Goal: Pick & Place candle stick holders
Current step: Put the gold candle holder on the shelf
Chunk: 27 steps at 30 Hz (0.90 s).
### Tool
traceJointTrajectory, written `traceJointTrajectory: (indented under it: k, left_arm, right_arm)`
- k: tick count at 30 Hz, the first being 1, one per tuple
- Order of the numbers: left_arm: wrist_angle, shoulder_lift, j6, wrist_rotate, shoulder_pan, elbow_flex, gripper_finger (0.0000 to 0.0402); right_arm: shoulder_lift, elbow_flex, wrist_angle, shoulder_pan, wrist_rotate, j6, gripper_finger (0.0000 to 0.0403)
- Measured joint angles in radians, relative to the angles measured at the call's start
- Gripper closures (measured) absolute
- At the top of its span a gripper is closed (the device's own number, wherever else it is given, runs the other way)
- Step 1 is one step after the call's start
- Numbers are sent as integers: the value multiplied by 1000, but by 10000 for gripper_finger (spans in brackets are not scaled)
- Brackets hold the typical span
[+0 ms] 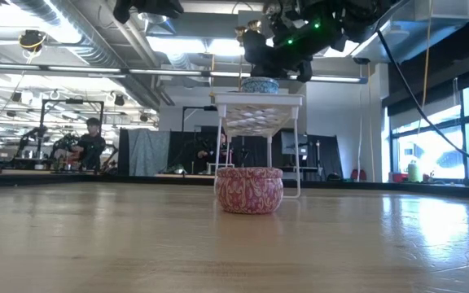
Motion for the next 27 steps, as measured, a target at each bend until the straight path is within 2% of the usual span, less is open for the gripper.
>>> traceJointTrajectory:
  k: [9, 21, 27]
  left_arm:
    - [-1, 0, 5, 0, 0, 0, 327]
    - [-1, 0, 5, 0, 0, 0, 327]
    - [-1, 0, 0, 0, 0, 0, 327]
  right_arm:
    - [2, -2, -19, 1, -1, 1, 355]
    - [2, -2, -23, 4, 0, 1, 309]
    - [2, -2, -8, 23, 68, -6, 282]
